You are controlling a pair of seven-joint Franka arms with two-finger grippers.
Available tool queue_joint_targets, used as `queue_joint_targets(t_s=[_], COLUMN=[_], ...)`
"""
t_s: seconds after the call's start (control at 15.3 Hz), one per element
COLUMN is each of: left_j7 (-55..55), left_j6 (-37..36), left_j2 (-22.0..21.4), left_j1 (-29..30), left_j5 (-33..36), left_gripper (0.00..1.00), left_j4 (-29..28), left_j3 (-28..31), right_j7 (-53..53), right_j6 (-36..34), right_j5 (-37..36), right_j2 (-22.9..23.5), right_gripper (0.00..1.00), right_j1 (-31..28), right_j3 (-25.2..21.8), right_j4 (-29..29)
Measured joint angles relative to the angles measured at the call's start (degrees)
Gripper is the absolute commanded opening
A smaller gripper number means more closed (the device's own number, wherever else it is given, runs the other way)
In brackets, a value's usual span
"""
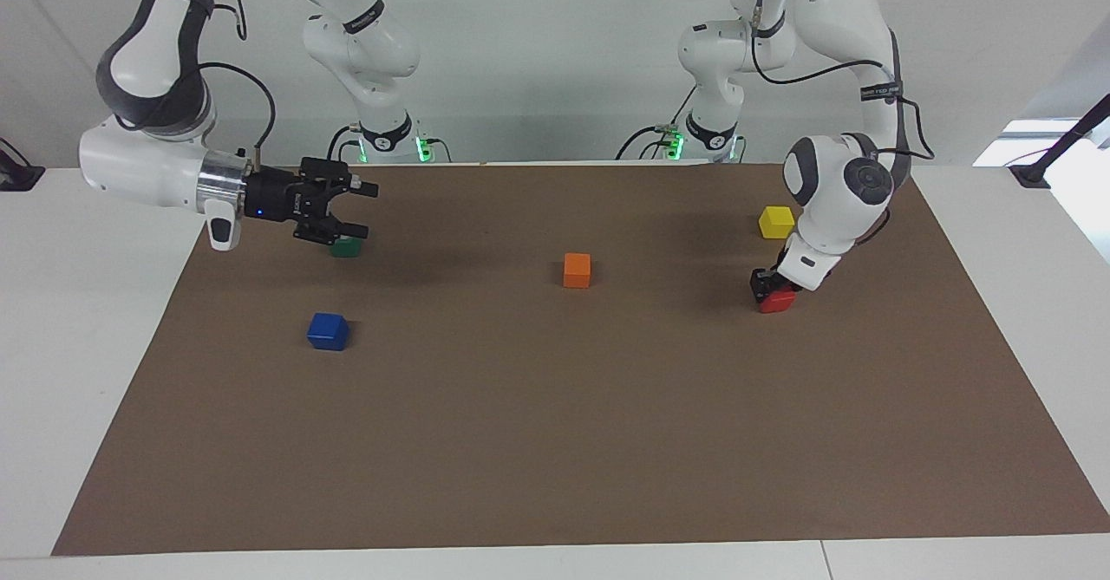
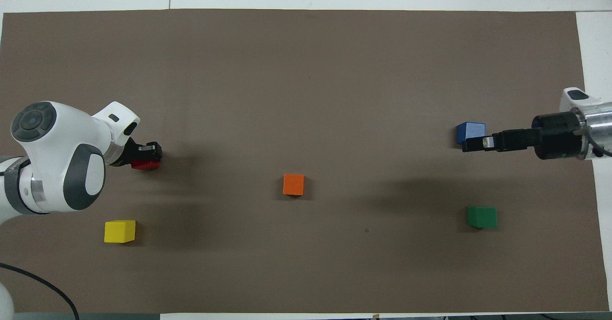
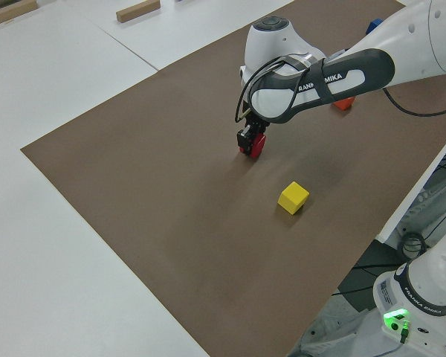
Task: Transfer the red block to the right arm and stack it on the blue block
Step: 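Lift the red cube with the left gripper while the right gripper approaches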
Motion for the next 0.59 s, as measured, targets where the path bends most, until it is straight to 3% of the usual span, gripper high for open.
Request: queue_joint_targets(t_s=[0.33, 0.59], left_j7=[-20.18, -39.18], left_j6=[-22.71, -26.46], left_j2=[-1.89, -5.84], left_j1=[-0.33, -2.2], left_j5=[-12.04, -25.0], left_gripper=[0.0, 0.0], left_j4=[16.05, 18.46], left_j3=[-1.2, -1.98], right_j7=[-8.54, -10.47], right_j6=[-8.76, -15.67], right_j5=[7.67, 15.05], right_j2=[7.87, 13.75], right_gripper=[1.0, 1.0], right_j1=[0.05, 0.69], right_j3=[0.12, 0.14], right_j4=[-3.88, -3.89])
